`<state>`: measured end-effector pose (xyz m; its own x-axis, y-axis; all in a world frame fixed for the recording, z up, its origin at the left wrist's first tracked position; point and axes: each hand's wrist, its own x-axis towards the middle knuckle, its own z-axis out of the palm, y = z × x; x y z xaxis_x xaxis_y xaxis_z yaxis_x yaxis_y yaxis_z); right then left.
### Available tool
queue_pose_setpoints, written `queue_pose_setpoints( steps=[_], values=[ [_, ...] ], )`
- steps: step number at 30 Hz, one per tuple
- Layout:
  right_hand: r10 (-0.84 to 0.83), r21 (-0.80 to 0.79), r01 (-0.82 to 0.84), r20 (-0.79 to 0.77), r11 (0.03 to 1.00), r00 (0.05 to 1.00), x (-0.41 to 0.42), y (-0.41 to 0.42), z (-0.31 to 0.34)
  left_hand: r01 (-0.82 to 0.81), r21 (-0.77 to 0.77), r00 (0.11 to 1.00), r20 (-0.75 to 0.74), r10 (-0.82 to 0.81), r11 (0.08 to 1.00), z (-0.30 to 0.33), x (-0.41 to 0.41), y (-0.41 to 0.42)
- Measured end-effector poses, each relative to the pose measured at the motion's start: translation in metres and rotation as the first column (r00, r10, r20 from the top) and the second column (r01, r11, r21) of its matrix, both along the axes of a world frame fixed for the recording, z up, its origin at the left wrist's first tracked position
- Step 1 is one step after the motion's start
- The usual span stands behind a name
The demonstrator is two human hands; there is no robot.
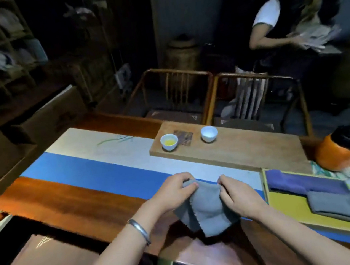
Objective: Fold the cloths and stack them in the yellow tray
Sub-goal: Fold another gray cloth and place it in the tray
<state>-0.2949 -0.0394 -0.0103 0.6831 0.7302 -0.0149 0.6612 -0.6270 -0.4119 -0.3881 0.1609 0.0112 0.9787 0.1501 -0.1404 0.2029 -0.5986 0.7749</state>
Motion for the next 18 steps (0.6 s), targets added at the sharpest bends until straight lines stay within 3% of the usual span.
queue_pose_setpoints(
  steps=[6, 14, 18],
  values=[
    [-0.054, 0.027, 0.054, 0.009, 0.998, 0.998, 0.070, -0.054, -0.022, -0.016, -0.047, 0.998, -0.066, 0.013, 0.999, -0.017, 0.097, -0.051],
    [-0.268, 0.003, 0.269, -0.090, 0.963, 0.959, 0.058, -0.069, -0.048, 0.071, -0.042, 0.994, -0.083, -0.075, 0.997, -0.024, 0.153, -0.090],
    [-0.410, 0.032, 0.417, -0.129, 0.908, 0.903, 0.056, -0.047, -0.046, 0.104, -0.110, 0.987, -0.115, -0.116, 0.989, -0.021, 0.163, -0.092]
  ],
)
